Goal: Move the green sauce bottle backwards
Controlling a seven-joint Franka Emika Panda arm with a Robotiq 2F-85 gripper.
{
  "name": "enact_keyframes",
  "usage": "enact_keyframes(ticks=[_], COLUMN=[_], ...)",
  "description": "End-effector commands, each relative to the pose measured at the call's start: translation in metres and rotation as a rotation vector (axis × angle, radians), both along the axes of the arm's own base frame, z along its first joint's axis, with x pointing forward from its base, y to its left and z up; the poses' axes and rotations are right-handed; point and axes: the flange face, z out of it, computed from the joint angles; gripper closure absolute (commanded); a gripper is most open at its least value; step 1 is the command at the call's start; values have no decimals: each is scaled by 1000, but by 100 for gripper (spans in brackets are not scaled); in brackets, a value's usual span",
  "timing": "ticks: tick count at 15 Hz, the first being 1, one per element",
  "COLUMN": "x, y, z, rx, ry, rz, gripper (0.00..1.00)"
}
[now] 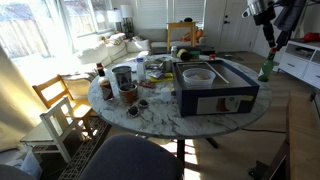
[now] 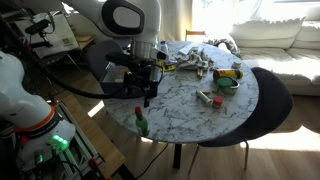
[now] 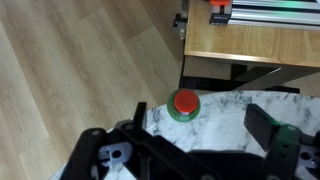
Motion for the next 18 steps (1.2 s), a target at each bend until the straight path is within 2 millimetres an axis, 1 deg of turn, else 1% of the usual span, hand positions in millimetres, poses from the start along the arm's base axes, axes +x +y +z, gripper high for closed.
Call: enact_keyframes(ticks=[1,5,6,8,10,11,12,14,15,18], x=[1,0,0,0,0,0,0,0,0,0], y=[-7,-9,-9,-10,-12,-12,-13,-15,-16,-19], z=[-15,-23,-25,-27,-28,-28,-28,-28,-28,-26], rx=[20,42,44,46,42,41,39,36,34,40], ry=[20,48,52,60,69,70,70,73,74,78], rz=[58,83,88,97,98,99,100,103,104,111], gripper=[0,0,6,26,29,27,30,32,31,38])
